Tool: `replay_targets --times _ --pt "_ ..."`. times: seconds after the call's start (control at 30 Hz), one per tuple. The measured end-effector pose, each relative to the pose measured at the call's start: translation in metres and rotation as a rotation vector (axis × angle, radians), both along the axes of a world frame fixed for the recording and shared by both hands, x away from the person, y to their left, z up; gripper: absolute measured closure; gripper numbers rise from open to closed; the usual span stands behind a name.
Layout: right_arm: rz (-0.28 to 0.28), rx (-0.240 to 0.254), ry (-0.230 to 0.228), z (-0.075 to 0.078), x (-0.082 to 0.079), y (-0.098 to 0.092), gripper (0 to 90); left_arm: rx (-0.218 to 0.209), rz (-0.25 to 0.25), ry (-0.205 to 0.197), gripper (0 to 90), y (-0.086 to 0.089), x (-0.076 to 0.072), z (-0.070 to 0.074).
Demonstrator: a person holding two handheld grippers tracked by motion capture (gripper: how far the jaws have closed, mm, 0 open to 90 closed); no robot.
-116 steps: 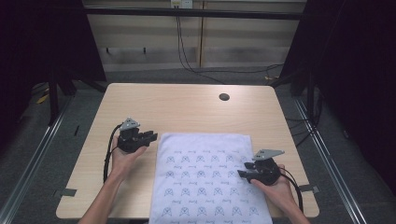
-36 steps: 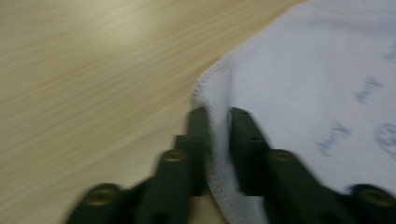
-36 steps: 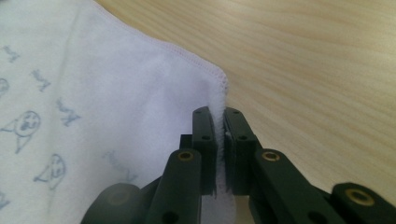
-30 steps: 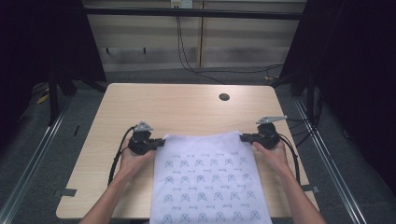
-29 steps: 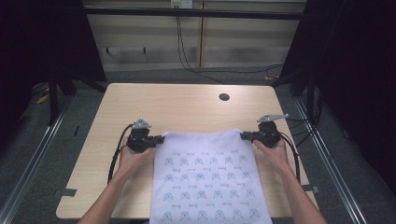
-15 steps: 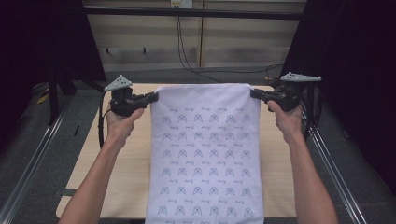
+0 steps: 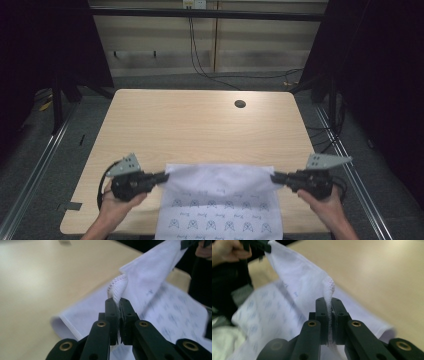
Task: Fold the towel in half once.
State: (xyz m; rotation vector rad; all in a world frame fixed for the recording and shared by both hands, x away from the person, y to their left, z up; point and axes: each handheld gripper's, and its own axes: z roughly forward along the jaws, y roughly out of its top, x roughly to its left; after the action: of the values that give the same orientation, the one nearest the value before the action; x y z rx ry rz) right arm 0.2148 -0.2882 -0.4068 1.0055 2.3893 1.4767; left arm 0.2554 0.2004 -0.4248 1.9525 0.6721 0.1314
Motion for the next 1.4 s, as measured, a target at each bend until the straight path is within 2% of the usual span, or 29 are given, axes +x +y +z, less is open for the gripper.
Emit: replay_targets --times 0.03,0.07,0.1,0.13,0.17,0.2,0.23,0.27,0.3,0.33,0.37,0.4,0.47,0.5,0.6,0.7,0.8,0.83,0.87,0.9,0.97,1.0,1.03,1.07,1.13,1.27,1.3,1.37,1.4 --pt "0.011 -0.022 0.028 -0.01 -0.007 0.004 85.7 0.059 -0.017 0.023 86.9 -0.001 -0.013 -0.02" --pt "0.019 -0.046 0.069 -0.021 -0.012 0.007 85.7 0.059 -0.017 0.023 86.8 -0.001 -0.013 -0.02" --pt "0.04 -0.101 0.107 -0.031 -0.015 0.011 85.6 0.085 -0.029 0.089 86.9 0.0 -0.018 -0.035" --pt "0.04 -0.101 0.107 -0.031 -0.015 0.011 85.6 0.085 -0.029 0.089 86.8 0.0 -0.018 -0.035" --pt "0.046 -0.148 0.172 -0.05 -0.02 0.015 85.6 0.119 -0.048 0.098 86.8 0.0 -0.021 -0.041" --pt "0.046 -0.148 0.172 -0.05 -0.02 0.015 85.6 0.126 -0.047 0.113 86.8 0.001 -0.024 -0.046" --pt "0.035 -0.16 0.211 -0.063 -0.025 0.015 85.6 0.111 -0.039 0.127 86.8 0.002 -0.026 -0.049" --pt "0.035 -0.16 0.211 -0.063 -0.025 0.015 85.6 0.104 -0.05 0.131 86.8 0.003 -0.029 -0.051" --pt "0.032 -0.158 0.232 -0.069 -0.028 0.015 85.6 0.12 -0.048 0.125 86.7 0.002 -0.03 -0.053" --pt "0.027 -0.162 0.243 -0.072 -0.03 0.015 85.6 0.139 -0.041 0.125 86.7 0.0 -0.031 -0.055" --pt "0.02 -0.169 0.254 -0.076 -0.031 0.015 85.6 0.164 -0.052 0.156 86.8 -0.003 -0.028 -0.06" --pt "0.022 -0.203 0.265 -0.077 -0.031 0.017 85.7 0.189 -0.057 0.161 86.7 -0.006 -0.026 -0.062" --pt "0.016 -0.227 0.289 -0.08 -0.029 0.021 85.7 0.227 -0.059 0.162 86.8 -0.011 -0.023 -0.066" --pt "0.017 -0.22 0.296 -0.081 -0.028 0.021 85.8 0.245 -0.052 0.159 86.8 -0.013 -0.02 -0.068" --pt "0.015 -0.228 0.296 -0.082 -0.025 0.02 86.2 0.234 -0.035 0.164 87.0 -0.013 -0.009 -0.07" --pt "0.007 -0.227 0.292 -0.083 -0.019 0.02 86.5 0.252 -0.004 0.134 87.1 -0.014 0.001 -0.071" --pt "-0.025 -0.244 0.265 -0.083 -0.001 0.022 86.5 0.282 0.029 0.093 87.1 -0.016 0.017 -0.071" --pt "-0.079 -0.27 0.237 -0.083 0.015 0.025 86.6 0.28 0.047 0.094 87.2 -0.017 0.025 -0.071" --pt "-0.079 -0.27 0.237 -0.083 0.015 0.025 86.6 0.269 0.063 0.097 87.2 -0.017 0.033 -0.073" --pt "-0.085 -0.274 0.238 -0.083 0.024 0.026 86.6 0.272 0.074 0.086 87.2 -0.016 0.041 -0.073" --pt "-0.101 -0.295 0.226 -0.082 0.045 0.028 86.7 0.245 0.104 0.089 87.2 -0.016 0.065 -0.076" --pt "-0.128 -0.299 0.222 -0.083 0.068 0.03 86.7 0.236 0.115 0.094 87.3 -0.016 0.073 -0.077" --pt "-0.128 -0.299 0.222 -0.083 0.068 0.03 86.7 0.235 0.136 0.098 87.3 -0.016 0.08 -0.077" --pt "-0.154 -0.277 0.226 -0.085 0.089 0.03 86.7 0.26 0.149 0.08 87.3 -0.018 0.091 -0.076" --pt "-0.164 -0.269 0.225 -0.086 0.097 0.031 86.7 0.262 0.176 0.081 87.3 -0.019 0.105 -0.077" --pt "-0.201 -0.256 0.219 -0.088 0.136 0.033 86.7 0.256 0.219 0.067 87.3 -0.018 0.132 -0.079" --pt "-0.217 -0.25 0.222 -0.089 0.147 0.034 86.7 0.24 0.239 0.085 87.3 -0.017 0.138 -0.079" --pt "-0.238 -0.263 0.222 -0.088 0.162 0.037 86.7 0.245 0.249 0.086 87.3 -0.016 0.149 -0.08" --pt "-0.248 -0.268 0.226 -0.088 0.169 0.038 86.7 0.219 0.261 0.11 87.3 -0.017 0.156 -0.08"
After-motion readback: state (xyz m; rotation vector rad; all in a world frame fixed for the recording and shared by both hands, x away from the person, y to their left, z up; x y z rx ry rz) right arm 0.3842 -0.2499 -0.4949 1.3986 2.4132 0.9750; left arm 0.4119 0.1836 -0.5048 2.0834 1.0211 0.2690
